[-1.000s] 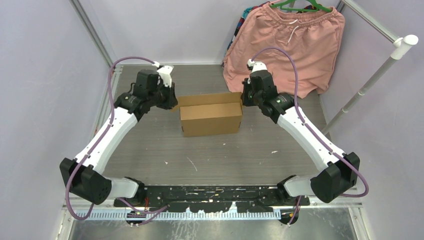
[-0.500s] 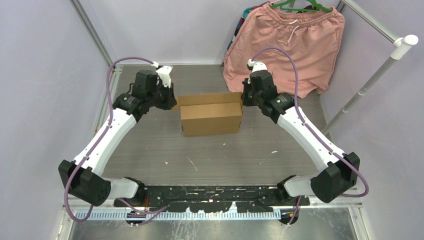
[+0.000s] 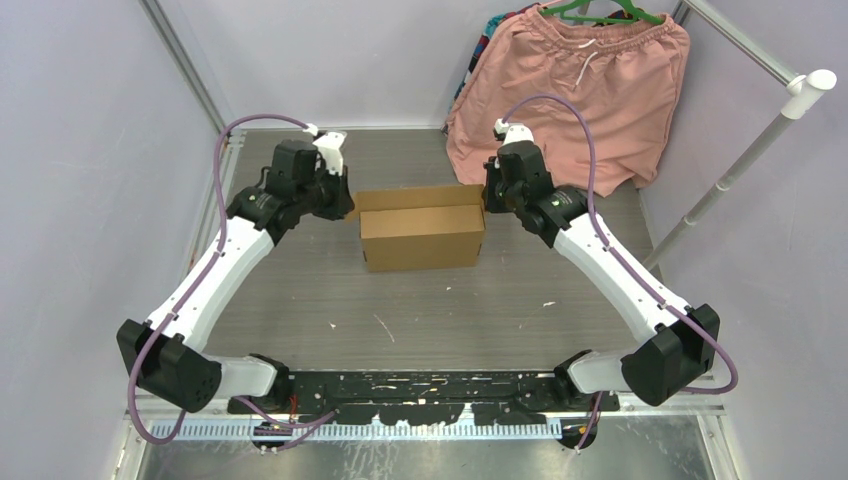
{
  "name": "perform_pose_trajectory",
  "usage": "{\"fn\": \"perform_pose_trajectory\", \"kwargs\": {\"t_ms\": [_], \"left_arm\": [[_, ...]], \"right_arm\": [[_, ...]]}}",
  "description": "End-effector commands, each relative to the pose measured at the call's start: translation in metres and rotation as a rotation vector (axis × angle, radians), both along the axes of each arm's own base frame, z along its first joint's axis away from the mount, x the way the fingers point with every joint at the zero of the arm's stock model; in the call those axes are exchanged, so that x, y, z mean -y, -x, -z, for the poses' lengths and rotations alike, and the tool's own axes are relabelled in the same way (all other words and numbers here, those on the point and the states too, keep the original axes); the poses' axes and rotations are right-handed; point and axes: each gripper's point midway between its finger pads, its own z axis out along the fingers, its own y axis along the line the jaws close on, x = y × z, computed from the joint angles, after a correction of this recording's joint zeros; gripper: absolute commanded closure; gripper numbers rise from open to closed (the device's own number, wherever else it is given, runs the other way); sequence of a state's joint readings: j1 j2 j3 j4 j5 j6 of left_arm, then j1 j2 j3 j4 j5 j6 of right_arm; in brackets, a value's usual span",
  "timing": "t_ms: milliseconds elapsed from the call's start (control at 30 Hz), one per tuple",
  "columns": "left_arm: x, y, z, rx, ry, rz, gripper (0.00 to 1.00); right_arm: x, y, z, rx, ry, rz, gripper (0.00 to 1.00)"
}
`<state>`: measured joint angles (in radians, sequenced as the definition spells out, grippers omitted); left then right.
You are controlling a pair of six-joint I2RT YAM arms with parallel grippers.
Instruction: Fold the paper box
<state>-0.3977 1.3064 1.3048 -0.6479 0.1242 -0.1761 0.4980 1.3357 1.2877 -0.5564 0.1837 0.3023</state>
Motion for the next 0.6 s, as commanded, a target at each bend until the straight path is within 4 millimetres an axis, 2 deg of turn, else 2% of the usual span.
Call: {"fn": "perform_pose_trajectory", "kwargs": {"t_ms": [0, 567], "left_arm": [[0.0040, -0.0069, -0.0245, 0.065, 0.035, -0.026, 0.92], [0.0078, -0.0071, -0.0224, 0.036, 0.060, -0.115, 0.92]], "right_arm": [[0.0032, 0.0014, -0.0079, -0.002, 0.007, 0.037, 0.99], [-0.0005, 0.0029, -0.0042, -0.001, 0.024, 0.066, 0.99]]}}
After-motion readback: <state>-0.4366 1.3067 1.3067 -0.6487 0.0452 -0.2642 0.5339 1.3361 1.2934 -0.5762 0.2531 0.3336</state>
